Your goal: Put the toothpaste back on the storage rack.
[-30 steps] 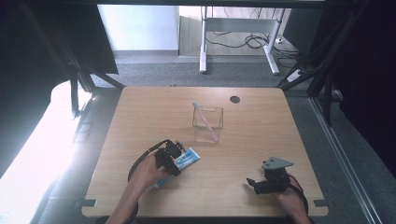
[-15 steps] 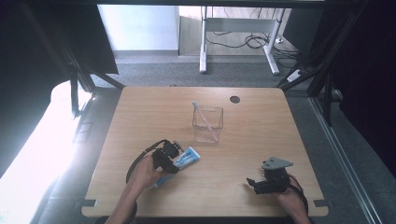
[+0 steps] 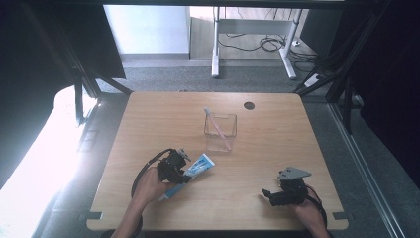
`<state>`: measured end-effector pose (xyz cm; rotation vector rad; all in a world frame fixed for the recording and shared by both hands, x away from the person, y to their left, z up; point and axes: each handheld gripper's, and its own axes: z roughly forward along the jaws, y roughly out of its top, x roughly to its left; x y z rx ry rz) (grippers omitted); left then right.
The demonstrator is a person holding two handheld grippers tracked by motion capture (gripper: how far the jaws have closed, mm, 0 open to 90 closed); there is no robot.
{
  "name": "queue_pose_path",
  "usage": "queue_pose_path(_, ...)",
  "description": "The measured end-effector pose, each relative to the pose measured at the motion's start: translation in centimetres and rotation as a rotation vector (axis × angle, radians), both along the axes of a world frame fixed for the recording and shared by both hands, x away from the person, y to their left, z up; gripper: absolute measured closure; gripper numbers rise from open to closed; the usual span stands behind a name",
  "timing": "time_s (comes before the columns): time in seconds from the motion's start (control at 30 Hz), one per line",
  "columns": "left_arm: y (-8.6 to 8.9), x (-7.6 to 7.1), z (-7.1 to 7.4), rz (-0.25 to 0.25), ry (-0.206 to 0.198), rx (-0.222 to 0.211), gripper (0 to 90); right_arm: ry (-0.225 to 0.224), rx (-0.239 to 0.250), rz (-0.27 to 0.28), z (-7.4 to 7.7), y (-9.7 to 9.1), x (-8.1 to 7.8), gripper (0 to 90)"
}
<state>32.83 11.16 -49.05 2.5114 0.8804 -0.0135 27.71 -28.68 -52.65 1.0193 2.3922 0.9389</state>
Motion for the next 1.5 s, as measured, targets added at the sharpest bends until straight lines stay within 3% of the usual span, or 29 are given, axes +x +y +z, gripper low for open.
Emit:
queue_pose_path(0.27, 0.5, -0.3, 1.6, 0.009, -0.045, -0.093, 73.2, -0.002, 0.001, -0.001, -0.1, -0.1, 0.1, 4.7)
queue_pose_path(0.57, 1.0, -0.7, 4.4, 0.037, -0.133, -0.209, 73.2, -0.001, -0.001, -0.003, -0.2, -0.1, 0.1, 4.8)
queue_pose_path(0.97, 0.7, -0.2, 6.0, 0.062, -0.201, -0.262, 73.2, -0.001, 0.003, -0.007, -0.2, -0.3, 0.2, 4.8)
queue_pose_path(1.5, 0.1, 2.3, 8.5, 0.095, -0.282, -0.320, 73.0, 0.005, 0.008, -0.002, -0.2, -0.2, 0.1, 4.9)
